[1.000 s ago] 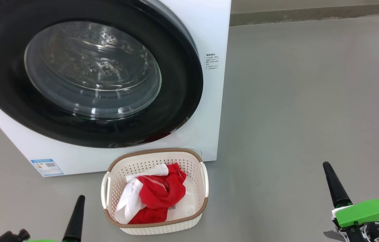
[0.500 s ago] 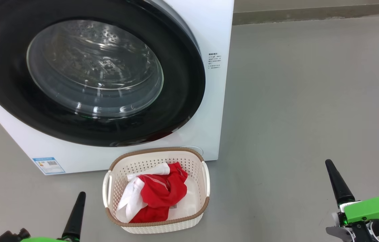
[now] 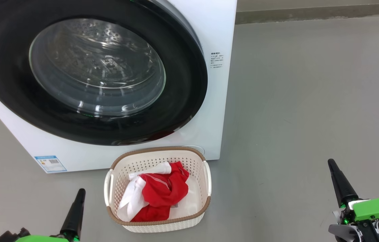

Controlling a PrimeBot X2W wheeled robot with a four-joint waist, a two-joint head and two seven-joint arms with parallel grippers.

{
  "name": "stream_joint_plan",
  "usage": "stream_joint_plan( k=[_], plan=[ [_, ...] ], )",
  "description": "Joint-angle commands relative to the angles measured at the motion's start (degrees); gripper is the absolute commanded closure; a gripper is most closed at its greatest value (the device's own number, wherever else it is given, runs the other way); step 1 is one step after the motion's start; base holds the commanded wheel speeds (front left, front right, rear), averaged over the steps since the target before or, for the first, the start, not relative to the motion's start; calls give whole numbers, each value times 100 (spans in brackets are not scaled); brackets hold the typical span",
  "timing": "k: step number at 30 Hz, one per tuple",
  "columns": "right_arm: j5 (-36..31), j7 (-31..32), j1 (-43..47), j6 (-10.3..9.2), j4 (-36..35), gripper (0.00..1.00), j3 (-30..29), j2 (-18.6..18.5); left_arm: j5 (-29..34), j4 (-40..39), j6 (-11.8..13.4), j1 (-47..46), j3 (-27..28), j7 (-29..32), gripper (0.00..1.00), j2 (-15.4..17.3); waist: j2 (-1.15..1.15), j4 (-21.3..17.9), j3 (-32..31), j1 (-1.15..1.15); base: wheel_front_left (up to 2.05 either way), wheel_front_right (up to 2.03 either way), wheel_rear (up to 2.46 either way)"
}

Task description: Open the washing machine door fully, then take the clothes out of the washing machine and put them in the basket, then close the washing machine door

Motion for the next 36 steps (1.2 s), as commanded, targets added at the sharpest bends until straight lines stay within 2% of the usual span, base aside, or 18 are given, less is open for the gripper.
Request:
stream_joint_plan(
  k=[1,9,36],
  plan=[
    [196,63,-305,-2,-130,100,76,-28,-178,-84,-96,-284,217,87,100,38,0,6,2,0,0,0,0],
    [589,175,-329,-3,-115,100,24,-9,-550,-36,-132,-338,271,194,100,11,0,26,11,0,0,0,0],
    [577,186,-330,-3,-114,100,9,1,-551,-37,-132,-338,270,194,100,11,0,26,11,0,0,0,0]
  ],
)
